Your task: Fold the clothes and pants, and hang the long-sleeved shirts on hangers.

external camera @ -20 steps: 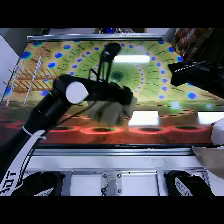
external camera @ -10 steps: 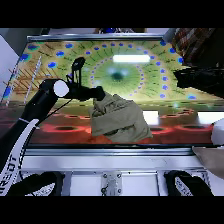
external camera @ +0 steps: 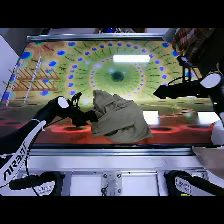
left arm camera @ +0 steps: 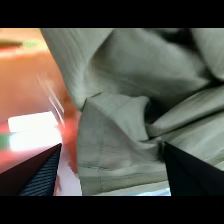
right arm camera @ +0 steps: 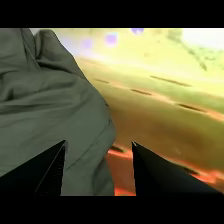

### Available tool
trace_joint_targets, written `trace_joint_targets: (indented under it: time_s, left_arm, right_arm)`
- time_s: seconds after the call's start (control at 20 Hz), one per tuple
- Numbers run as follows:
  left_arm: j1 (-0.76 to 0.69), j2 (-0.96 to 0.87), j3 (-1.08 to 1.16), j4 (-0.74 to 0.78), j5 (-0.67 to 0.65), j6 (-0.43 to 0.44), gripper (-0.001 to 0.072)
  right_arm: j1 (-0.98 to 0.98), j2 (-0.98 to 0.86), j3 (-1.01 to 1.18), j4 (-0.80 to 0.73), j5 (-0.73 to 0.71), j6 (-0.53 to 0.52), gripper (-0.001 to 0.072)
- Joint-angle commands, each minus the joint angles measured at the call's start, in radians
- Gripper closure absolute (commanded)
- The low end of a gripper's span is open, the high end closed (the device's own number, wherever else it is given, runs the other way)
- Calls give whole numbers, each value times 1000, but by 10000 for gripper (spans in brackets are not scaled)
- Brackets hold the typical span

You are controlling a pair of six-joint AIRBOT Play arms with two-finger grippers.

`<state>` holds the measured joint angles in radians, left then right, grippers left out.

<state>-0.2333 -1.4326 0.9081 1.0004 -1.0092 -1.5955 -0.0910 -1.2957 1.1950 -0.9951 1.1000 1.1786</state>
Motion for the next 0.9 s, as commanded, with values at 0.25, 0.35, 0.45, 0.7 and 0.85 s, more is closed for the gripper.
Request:
trace_joint_targets:
  time_s: [0.25, 0.35, 0.45, 0.7, 0.85]
  left_arm:
    - [-42, -9, -63, -110, 85, 36, 30]
    - [-60, -9, -63, -110, 102, 36, 30]
    - [-76, -9, -63, -111, 115, 36, 33]
    - [-68, -8, -59, -111, 122, 35, 694]
    - [13, 35, 81, -105, 73, 36, 695]
  right_arm:
    - [39, -352, 0, 117, 31, -5, 14]
    - [81, -393, 0, 117, 28, -5, 14]
    - [123, -420, 0, 117, 14, -5, 15]
    - [167, -420, 2, 164, -26, -60, 516]
    - [149, -340, 46, 179, -22, -83, 696]
